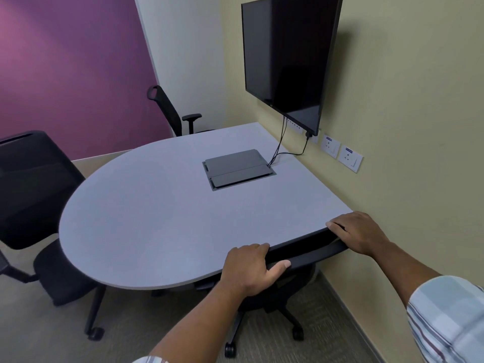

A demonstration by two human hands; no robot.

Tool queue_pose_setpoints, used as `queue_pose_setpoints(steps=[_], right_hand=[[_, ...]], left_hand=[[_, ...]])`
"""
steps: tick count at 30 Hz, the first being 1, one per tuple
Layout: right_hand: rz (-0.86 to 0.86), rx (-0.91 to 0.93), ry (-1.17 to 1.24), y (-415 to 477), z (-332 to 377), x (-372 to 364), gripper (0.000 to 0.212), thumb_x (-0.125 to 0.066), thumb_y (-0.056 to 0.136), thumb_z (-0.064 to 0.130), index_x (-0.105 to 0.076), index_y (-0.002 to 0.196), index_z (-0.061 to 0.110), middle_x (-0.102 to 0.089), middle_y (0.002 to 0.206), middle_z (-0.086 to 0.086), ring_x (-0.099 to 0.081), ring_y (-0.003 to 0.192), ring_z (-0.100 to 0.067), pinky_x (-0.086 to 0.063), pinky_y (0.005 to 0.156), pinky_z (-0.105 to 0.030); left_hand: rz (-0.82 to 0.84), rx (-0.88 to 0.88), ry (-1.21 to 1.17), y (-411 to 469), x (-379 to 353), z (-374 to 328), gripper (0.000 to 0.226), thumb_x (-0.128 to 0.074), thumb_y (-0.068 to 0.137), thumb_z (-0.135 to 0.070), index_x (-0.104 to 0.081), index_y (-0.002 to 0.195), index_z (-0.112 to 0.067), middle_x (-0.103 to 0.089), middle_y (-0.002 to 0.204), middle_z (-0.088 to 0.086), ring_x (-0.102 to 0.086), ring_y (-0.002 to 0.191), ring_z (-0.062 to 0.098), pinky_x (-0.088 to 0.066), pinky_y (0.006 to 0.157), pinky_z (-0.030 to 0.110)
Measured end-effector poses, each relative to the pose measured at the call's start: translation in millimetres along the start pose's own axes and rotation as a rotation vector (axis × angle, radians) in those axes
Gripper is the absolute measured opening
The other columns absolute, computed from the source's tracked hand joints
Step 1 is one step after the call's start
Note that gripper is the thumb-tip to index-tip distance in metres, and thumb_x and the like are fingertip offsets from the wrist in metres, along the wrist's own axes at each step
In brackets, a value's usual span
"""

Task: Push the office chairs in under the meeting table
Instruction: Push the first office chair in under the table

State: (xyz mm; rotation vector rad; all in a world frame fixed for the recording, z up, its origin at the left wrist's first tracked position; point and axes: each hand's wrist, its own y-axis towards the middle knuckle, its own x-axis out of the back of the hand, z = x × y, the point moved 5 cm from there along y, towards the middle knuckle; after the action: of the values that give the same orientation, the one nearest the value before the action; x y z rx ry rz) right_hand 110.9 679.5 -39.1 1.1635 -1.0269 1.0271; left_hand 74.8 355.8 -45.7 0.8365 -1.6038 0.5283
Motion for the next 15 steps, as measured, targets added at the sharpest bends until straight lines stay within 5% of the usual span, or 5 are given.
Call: queue_pose_setpoints(steps=[6,10,15], right_hand=[[0.020,-0.011,0.017,18.7,-18.9,1.6,0.048,-0.024,0.103,0.062,-0.044,0.064,0.042,-0.059,0.067,0.013,-0.056,0.066,-0.013,-0.049,0.080,-0.044],[0.020,-0.034,0.021,21.3,-26.6,-1.0,0.058,-0.026,0.103,0.065,-0.072,0.082,0.035,-0.074,0.083,0.011,-0.061,0.075,-0.018,-0.049,0.081,-0.044],[0.044,-0.056,0.001,19.6,-19.2,0.0,0.059,-0.024,0.103,0.068,-0.068,0.086,0.032,-0.077,0.093,0.002,-0.065,0.082,-0.024,-0.051,0.087,-0.047]], left_hand=[[0.005,0.024,-0.006,21.2,-5.2,-10.4,0.077,-0.023,0.095,-0.092,-0.059,0.089,-0.024,-0.062,0.076,-0.006,-0.060,0.071,0.019,-0.053,0.071,0.042],[0.005,0.021,-0.016,28.6,-10.7,-7.4,0.078,-0.022,0.094,-0.092,-0.060,0.088,-0.024,-0.063,0.076,-0.006,-0.060,0.071,0.019,-0.054,0.071,0.042],[0.016,0.025,-0.007,26.5,-9.8,-5.0,0.077,-0.024,0.096,-0.091,-0.060,0.090,-0.023,-0.063,0.079,-0.006,-0.059,0.074,0.019,-0.055,0.073,0.045]])
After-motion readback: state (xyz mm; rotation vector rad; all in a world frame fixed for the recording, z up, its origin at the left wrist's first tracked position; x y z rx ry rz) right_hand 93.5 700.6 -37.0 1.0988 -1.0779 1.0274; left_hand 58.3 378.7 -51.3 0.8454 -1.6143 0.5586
